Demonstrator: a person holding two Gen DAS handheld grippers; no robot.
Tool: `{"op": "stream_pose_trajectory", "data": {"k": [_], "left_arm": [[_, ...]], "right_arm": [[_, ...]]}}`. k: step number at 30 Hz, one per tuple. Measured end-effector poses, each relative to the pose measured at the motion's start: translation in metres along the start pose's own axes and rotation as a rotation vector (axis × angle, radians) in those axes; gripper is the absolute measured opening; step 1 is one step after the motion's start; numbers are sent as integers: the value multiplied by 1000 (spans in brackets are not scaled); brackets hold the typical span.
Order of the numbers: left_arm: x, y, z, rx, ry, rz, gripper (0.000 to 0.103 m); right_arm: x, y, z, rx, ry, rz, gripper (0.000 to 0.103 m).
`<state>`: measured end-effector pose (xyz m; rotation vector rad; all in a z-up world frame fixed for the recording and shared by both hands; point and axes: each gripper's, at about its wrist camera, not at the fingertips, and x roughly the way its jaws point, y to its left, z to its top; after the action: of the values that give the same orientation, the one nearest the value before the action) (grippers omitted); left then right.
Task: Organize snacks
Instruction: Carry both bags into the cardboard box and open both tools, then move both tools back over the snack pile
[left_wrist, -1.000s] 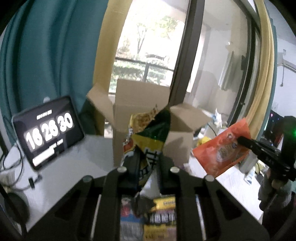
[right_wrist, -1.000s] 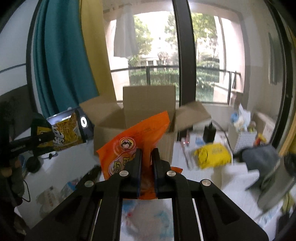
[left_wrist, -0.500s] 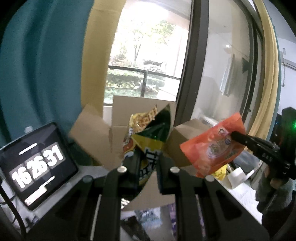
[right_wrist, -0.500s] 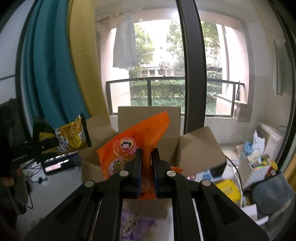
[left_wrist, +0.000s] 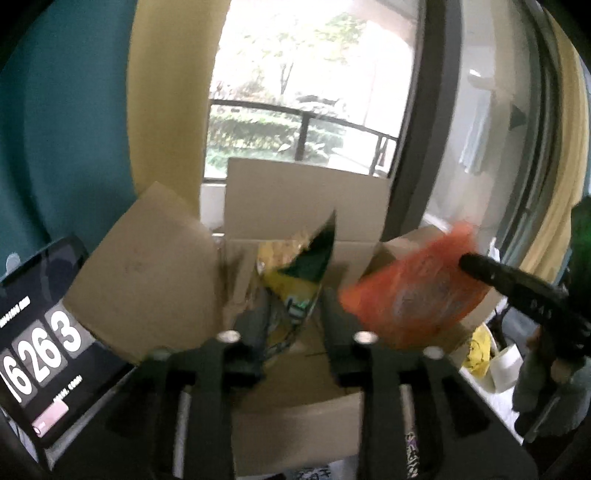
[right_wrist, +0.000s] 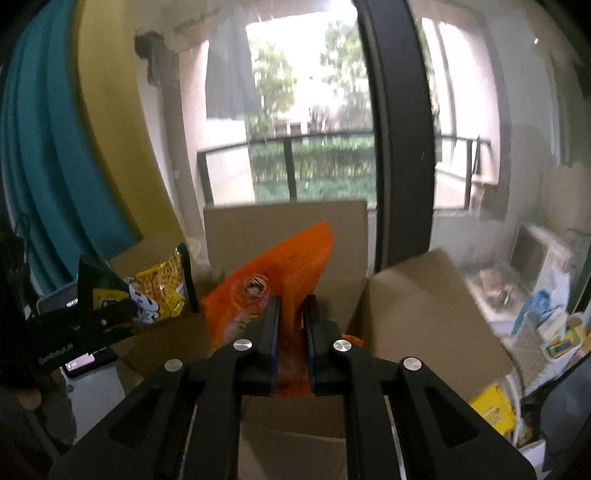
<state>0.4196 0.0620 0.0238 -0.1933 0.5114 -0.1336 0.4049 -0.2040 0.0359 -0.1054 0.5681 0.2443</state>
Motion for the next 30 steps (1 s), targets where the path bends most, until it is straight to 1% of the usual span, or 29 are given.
{"op": "stream_pose_trajectory", "data": {"k": [1,2,3,4,11,17,25,30], "left_arm": [[-2,2,0,-12,-4,-9,63],[-6,4,0,-23,-13,-13,70],[-11,4,0,-22,-21,-10,71],[-14,3,0,-19,-22,-7,71],[-58,-2,-9,-10,-44,-11,71],[-97,-14,-20,-5,-67,-31,72],[-151,-24,-41,10,-92,-52,73],[-180,-24,-63,20,-95,-54,75]], "right_arm": [[2,0,0,6,9,-10,28],[2,1,-2,9,13,-16,34],[1,0,-3,12,13,-14,43],[0,1,-2,12,11,-16,46],[-26,6,-8,7,5,-18,46],[-66,20,-20,-19,1,-8,46],[-119,35,-41,-29,-8,14,47],[-154,48,-65,-35,-9,30,47]]}}
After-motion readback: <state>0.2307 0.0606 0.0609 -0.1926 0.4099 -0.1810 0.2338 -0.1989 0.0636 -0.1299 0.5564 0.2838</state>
